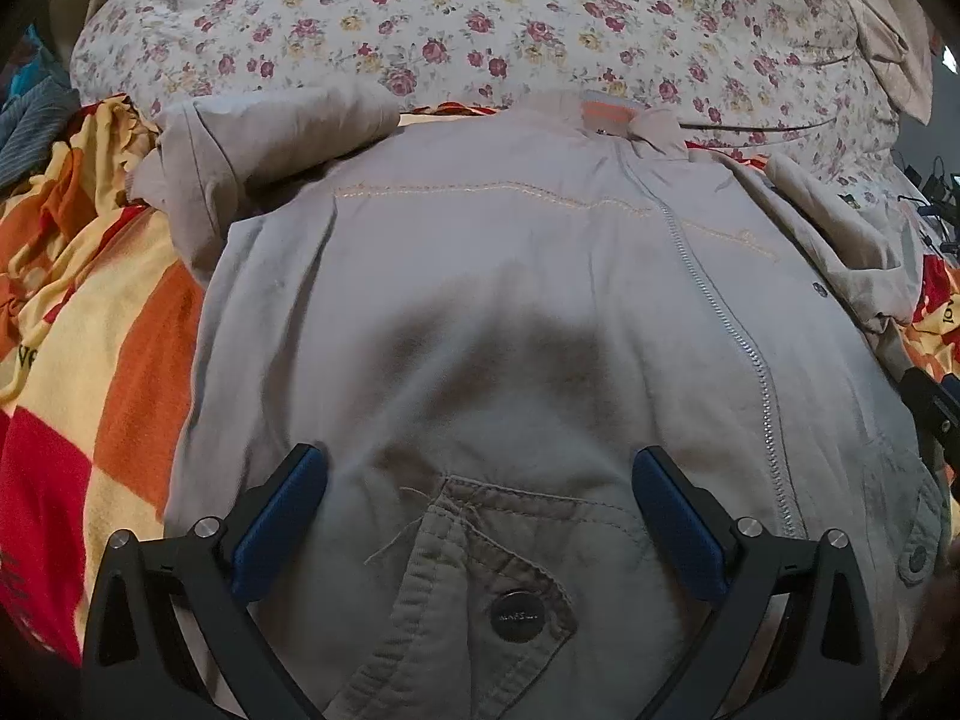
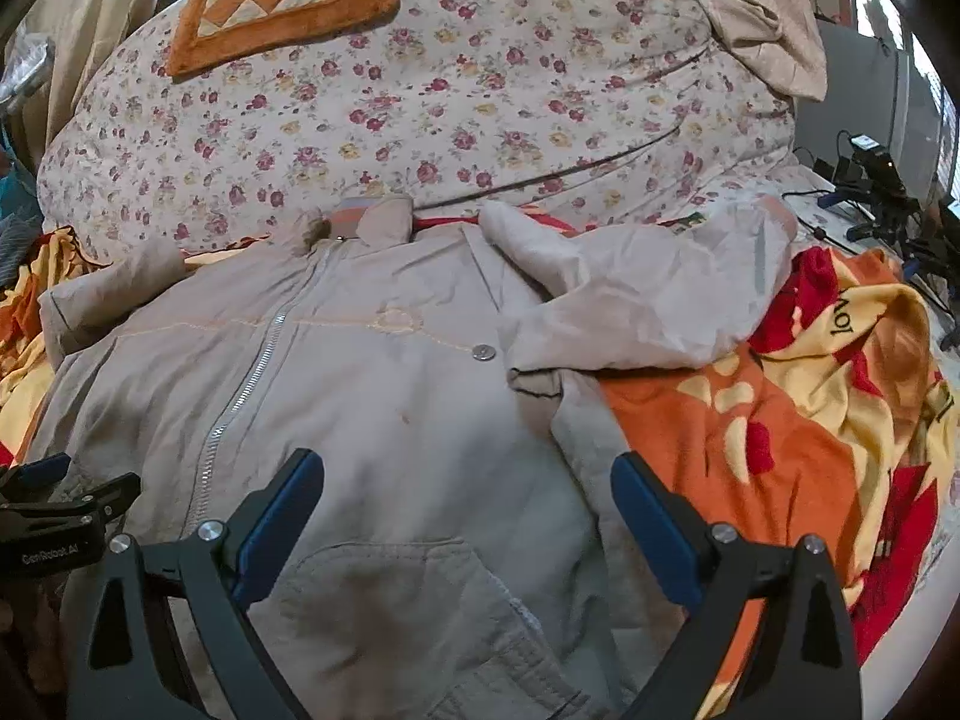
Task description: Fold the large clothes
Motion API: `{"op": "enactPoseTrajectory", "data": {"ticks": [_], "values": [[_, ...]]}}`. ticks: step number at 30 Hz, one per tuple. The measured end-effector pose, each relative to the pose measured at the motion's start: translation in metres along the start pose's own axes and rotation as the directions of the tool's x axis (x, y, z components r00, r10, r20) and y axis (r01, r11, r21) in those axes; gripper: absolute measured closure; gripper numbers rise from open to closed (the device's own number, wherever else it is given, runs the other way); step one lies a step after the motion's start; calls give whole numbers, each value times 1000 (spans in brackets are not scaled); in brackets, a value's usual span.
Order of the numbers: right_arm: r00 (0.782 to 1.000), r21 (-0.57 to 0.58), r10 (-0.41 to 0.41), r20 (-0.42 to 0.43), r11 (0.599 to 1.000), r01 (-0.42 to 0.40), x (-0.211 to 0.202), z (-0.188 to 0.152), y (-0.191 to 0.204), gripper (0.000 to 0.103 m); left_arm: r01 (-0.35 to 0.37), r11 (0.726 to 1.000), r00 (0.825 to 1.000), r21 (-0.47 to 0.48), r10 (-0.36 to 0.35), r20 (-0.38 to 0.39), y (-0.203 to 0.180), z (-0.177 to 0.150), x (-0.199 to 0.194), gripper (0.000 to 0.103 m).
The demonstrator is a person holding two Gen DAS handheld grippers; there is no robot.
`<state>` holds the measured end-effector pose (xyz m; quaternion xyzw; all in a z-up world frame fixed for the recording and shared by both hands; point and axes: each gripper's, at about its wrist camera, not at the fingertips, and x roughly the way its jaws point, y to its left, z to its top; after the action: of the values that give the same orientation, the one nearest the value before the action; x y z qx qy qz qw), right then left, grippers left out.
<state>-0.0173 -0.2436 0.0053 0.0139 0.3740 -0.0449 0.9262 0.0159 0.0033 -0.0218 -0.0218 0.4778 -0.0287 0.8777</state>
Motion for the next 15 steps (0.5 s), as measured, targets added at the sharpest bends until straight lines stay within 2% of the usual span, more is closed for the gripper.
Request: {"op": "enactPoseTrajectory", "data": {"ticks": [7,15], "values": [[1000,-4,-4,-6,1000,4,1,-1,1,4,-16,1000,999,19,16,33,-3,-4,-1,9],[1000,9,-14,6,1000,14,1,-1,-2,4,-24,1000,1000,19,23,17,-2,-1,0,9]]}}
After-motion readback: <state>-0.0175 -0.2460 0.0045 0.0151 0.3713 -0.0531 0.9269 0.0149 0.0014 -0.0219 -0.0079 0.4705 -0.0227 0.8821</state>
